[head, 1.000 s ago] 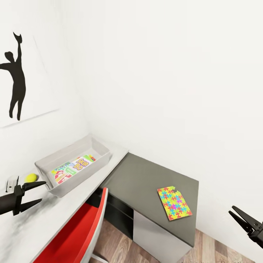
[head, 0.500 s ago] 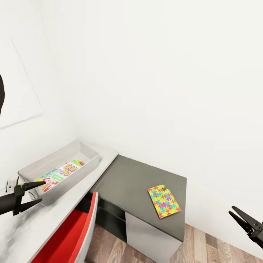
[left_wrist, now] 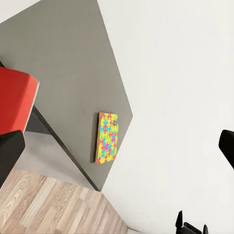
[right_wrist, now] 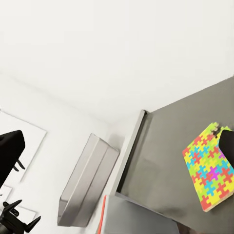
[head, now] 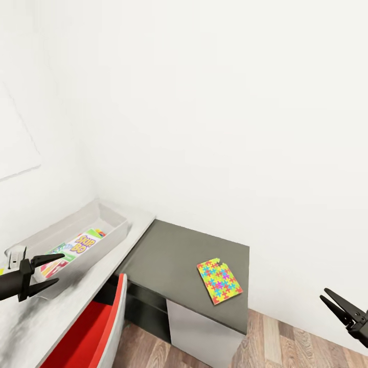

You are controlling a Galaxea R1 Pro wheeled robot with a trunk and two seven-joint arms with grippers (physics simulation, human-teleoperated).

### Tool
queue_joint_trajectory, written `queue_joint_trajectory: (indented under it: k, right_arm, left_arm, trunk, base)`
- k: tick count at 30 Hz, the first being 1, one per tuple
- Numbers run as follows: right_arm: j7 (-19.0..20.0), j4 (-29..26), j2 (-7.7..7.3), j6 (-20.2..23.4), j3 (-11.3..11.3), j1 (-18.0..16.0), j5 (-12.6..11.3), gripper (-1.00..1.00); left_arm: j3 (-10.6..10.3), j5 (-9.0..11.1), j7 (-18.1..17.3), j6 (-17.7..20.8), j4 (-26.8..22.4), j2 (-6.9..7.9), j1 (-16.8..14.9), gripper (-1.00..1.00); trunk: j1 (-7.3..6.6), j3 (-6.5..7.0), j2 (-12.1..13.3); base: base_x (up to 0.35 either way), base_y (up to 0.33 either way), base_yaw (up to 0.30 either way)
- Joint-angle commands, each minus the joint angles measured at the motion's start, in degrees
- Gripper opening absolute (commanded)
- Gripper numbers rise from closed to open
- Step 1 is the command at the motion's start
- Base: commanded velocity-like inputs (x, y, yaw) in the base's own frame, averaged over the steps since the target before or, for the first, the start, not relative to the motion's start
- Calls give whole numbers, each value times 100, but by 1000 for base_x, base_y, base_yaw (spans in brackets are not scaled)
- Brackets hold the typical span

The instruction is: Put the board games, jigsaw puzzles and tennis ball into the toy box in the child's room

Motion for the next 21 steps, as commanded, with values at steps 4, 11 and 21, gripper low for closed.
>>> queue_joint_trajectory:
  k: [4, 11, 21]
  right_arm:
    - [-5, -12, 0, 34, -2, 3, -28, 100]
    - [-3, -24, 4, 34, -9, 4, -33, 100]
    - [3, -35, 14, 31, -10, 4, -35, 100]
  left_arm:
    - [3, 58, 60, 17, -1, 0, -7, 100]
    - [3, 58, 60, 17, -2, 0, -7, 100]
    - [3, 58, 60, 17, 0, 0, -7, 100]
  trunk:
    - [4, -10, -11]
    - [4, 3, -11]
    - [4, 82, -11]
  base:
    - [0, 0, -6]
    - [0, 0, -18]
    - [0, 0, -107]
